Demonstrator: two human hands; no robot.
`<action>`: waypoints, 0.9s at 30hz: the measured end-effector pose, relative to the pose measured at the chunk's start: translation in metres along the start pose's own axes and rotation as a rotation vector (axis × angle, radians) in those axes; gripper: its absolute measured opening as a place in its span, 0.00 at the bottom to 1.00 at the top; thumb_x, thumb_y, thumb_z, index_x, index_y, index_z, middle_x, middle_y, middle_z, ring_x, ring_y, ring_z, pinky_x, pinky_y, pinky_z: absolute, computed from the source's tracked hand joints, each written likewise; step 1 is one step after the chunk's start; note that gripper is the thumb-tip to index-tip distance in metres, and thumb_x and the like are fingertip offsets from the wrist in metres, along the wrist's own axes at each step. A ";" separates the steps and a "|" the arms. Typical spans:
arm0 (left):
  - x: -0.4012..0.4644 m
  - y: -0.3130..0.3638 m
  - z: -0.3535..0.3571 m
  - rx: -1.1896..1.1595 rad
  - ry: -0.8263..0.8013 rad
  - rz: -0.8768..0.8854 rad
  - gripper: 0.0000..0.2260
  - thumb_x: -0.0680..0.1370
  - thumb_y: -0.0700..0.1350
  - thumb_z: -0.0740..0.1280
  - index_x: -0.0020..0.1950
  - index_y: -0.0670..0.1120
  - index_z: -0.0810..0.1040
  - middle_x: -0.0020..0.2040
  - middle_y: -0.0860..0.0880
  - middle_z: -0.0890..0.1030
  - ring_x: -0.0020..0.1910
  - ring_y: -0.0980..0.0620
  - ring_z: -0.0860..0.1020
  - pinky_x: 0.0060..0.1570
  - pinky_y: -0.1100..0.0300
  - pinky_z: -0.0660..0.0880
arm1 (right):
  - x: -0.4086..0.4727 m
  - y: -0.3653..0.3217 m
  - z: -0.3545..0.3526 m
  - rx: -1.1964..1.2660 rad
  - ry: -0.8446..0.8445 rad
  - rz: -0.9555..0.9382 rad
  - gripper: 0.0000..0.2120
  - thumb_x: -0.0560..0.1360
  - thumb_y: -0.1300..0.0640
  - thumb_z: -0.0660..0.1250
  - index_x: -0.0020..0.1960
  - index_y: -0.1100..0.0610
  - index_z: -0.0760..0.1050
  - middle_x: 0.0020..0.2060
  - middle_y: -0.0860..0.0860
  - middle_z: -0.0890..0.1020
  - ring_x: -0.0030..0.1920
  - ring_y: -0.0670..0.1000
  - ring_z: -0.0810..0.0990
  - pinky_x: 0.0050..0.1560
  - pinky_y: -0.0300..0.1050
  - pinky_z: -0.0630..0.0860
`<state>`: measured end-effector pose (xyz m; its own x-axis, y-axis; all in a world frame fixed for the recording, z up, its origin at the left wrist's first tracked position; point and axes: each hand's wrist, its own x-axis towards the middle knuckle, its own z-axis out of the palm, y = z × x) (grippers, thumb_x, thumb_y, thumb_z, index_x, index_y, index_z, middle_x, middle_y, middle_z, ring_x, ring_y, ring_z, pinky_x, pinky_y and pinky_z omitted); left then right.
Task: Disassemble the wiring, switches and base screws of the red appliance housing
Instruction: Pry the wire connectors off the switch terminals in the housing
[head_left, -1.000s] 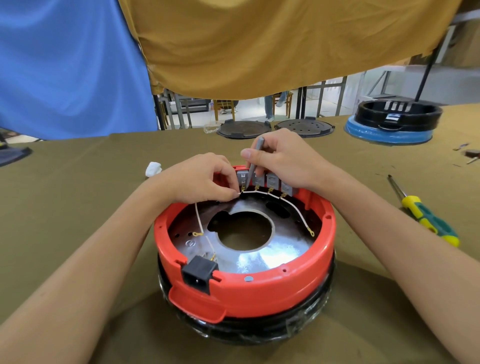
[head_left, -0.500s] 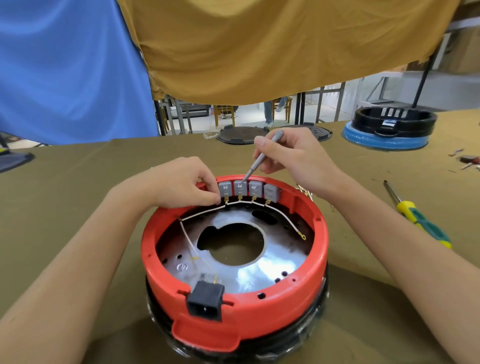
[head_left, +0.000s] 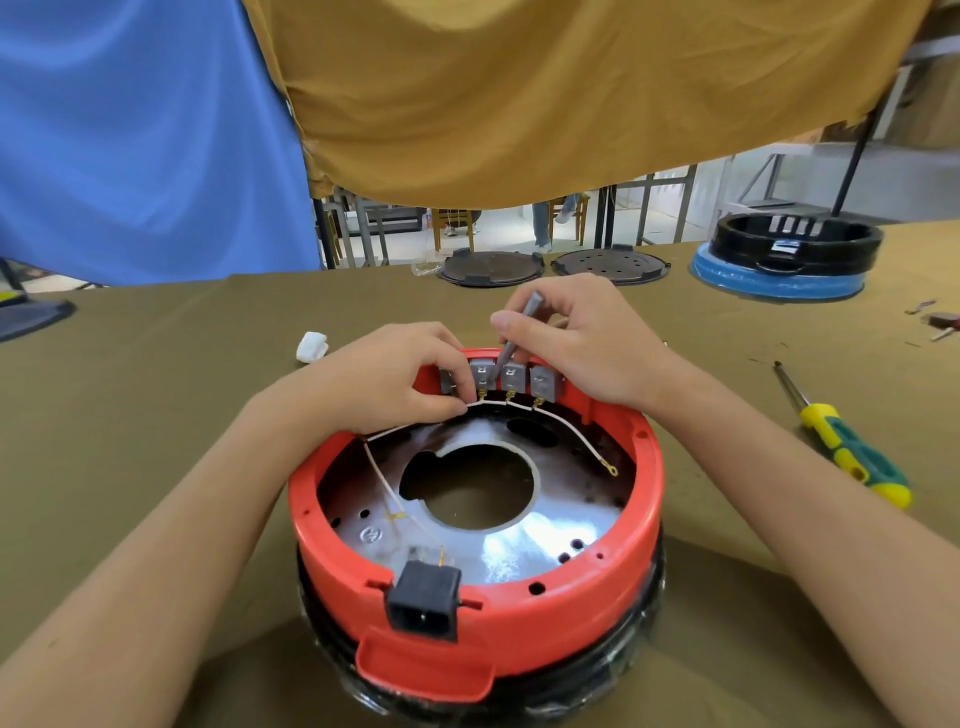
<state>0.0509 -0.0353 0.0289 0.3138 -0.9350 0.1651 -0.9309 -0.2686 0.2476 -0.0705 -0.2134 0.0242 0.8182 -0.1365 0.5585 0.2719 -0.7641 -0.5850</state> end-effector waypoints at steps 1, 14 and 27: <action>0.000 -0.001 0.000 0.002 0.006 0.002 0.06 0.75 0.48 0.73 0.45 0.61 0.81 0.56 0.56 0.76 0.53 0.59 0.76 0.56 0.65 0.66 | 0.000 -0.001 0.000 -0.013 -0.005 -0.005 0.11 0.79 0.54 0.68 0.42 0.59 0.82 0.35 0.54 0.85 0.39 0.60 0.83 0.44 0.58 0.78; 0.002 -0.005 0.003 0.019 0.009 0.033 0.03 0.75 0.50 0.72 0.44 0.60 0.82 0.53 0.58 0.75 0.50 0.62 0.76 0.53 0.64 0.67 | 0.008 -0.003 0.001 -0.050 -0.078 0.035 0.11 0.79 0.52 0.70 0.42 0.58 0.82 0.32 0.51 0.84 0.33 0.47 0.81 0.36 0.40 0.74; 0.002 -0.005 0.003 -0.007 0.011 0.052 0.07 0.75 0.50 0.72 0.42 0.63 0.80 0.52 0.58 0.75 0.50 0.63 0.75 0.51 0.72 0.66 | 0.011 -0.006 0.010 0.011 -0.001 0.135 0.13 0.79 0.52 0.68 0.39 0.59 0.79 0.32 0.53 0.84 0.37 0.56 0.82 0.45 0.56 0.79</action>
<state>0.0562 -0.0367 0.0252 0.2672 -0.9451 0.1882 -0.9447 -0.2184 0.2448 -0.0584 -0.2044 0.0281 0.8484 -0.2372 0.4733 0.1645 -0.7317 -0.6614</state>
